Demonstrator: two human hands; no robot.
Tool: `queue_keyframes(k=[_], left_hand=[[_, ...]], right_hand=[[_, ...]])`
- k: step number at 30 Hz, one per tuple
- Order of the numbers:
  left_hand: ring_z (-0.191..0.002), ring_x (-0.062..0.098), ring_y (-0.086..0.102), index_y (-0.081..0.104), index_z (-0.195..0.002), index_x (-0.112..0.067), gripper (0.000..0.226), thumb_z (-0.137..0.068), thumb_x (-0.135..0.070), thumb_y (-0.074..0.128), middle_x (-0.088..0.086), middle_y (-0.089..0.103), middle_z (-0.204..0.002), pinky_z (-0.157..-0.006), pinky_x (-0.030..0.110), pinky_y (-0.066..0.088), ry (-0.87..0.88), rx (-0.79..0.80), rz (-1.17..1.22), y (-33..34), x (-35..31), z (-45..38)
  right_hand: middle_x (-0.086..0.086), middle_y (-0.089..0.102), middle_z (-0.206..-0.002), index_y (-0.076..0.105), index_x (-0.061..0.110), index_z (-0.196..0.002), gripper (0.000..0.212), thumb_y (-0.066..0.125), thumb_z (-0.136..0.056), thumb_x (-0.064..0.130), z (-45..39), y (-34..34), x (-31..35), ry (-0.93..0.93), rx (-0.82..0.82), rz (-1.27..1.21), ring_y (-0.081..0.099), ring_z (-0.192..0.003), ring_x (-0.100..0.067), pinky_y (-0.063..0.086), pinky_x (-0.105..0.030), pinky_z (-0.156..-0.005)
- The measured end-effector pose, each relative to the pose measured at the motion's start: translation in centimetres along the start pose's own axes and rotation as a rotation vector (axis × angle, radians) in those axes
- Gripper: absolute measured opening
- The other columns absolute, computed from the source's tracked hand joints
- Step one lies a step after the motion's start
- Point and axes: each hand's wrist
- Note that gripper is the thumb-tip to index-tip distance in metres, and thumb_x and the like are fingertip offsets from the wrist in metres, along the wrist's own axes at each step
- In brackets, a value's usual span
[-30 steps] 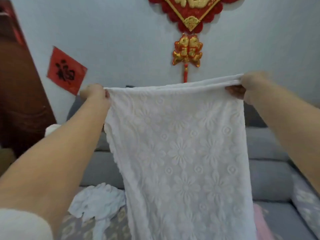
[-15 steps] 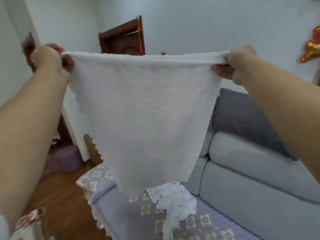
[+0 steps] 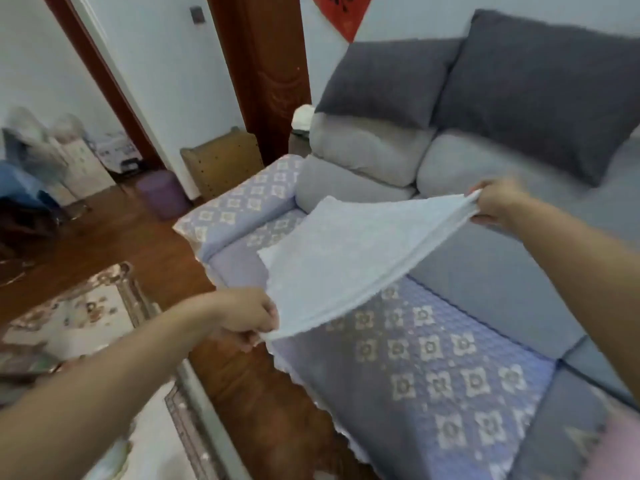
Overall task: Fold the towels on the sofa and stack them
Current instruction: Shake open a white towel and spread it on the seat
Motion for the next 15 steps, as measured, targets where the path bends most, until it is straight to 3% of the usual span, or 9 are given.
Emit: queue_keyframes(k=[3, 5, 7, 10, 12, 13, 15], left_hand=[[-0.055, 0.015, 0.057, 0.059, -0.084, -0.011, 0.012, -0.093, -0.004, 0.055, 0.009, 0.057, -0.075, -0.053, 0.026, 0.054, -0.112, 0.071, 0.115, 12.9, 0.3, -5.3], [-0.053, 0.017, 0.057, 0.057, -0.081, -0.010, 0.015, -0.094, -0.004, 0.053, 0.009, 0.056, -0.072, -0.054, 0.029, 0.054, -0.160, 0.108, 0.257, 21.2, -0.5, -8.9], [-0.049, 0.018, 0.053, 0.052, -0.076, -0.012, 0.022, -0.094, 0.001, 0.049, 0.008, 0.052, -0.070, -0.054, 0.034, 0.054, -0.200, 0.116, 0.402, 29.1, -1.2, -11.4], [-0.045, 0.017, 0.051, 0.050, -0.075, -0.016, 0.026, -0.090, 0.005, 0.044, 0.007, 0.053, -0.073, -0.053, 0.037, 0.055, -0.252, 0.164, 0.477, 39.4, -2.0, -15.1], [-0.043, 0.017, 0.049, 0.049, -0.075, -0.015, 0.030, -0.092, 0.008, 0.042, 0.008, 0.051, -0.077, -0.047, 0.031, 0.048, -0.296, 0.258, 0.535, 44.5, -2.3, -16.2], [-0.046, 0.019, 0.049, 0.049, -0.076, -0.013, 0.030, -0.094, 0.010, 0.040, 0.008, 0.049, -0.079, -0.049, 0.029, 0.047, -0.301, 0.317, 0.554, 46.8, -2.6, -16.5], [-0.063, 0.024, 0.051, 0.050, -0.082, -0.011, 0.025, -0.096, 0.008, 0.040, 0.009, 0.049, -0.083, -0.061, 0.029, 0.048, -0.304, 0.410, 0.515, 51.5, -2.5, -16.8]], right_hand=[[-0.014, 0.055, -0.085, 0.053, 0.016, -0.070, 0.038, 0.044, -0.096, -0.010, -2.2, -2.5, -8.9, 0.076, -0.034, 0.043, 0.054, -0.067, -0.023, 0.047, -0.021, -0.031], [-0.014, 0.059, -0.095, 0.056, 0.016, -0.068, 0.037, 0.048, -0.094, -0.009, -4.4, -4.2, -15.7, 0.135, -0.084, 0.110, 0.060, -0.081, -0.031, 0.050, -0.022, -0.037], [-0.012, 0.061, -0.091, 0.059, 0.018, -0.066, 0.038, 0.051, -0.091, -0.009, -5.9, -6.1, -22.6, 0.202, -0.089, 0.220, 0.059, -0.090, -0.029, 0.051, -0.022, -0.042], [-0.005, 0.058, -0.071, 0.058, 0.020, -0.064, 0.042, 0.048, -0.084, -0.014, -8.4, -9.7, -31.6, 0.292, -0.114, 0.350, 0.058, -0.085, -0.026, 0.051, -0.023, -0.044], [0.002, 0.055, -0.057, 0.057, 0.020, -0.064, 0.039, 0.047, -0.081, -0.014, -8.9, -12.0, -36.0, 0.358, -0.149, 0.406, 0.056, -0.073, -0.022, 0.044, -0.011, -0.037], [0.002, 0.054, -0.054, 0.057, 0.020, -0.065, 0.037, 0.047, -0.082, -0.012, -8.9, -13.2, -37.5, 0.365, -0.150, 0.431, 0.052, -0.066, -0.016, 0.039, -0.005, -0.036], [-0.004, 0.058, -0.067, 0.065, 0.019, -0.077, 0.034, 0.047, -0.084, -0.010, -8.7, -15.7, -41.0, 0.387, -0.175, 0.522, 0.045, -0.059, -0.008, 0.034, 0.000, -0.035]])
Point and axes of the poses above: each hand's wrist, its own z-axis away from the middle knuckle, its own y-axis out of the palm, x = y × z
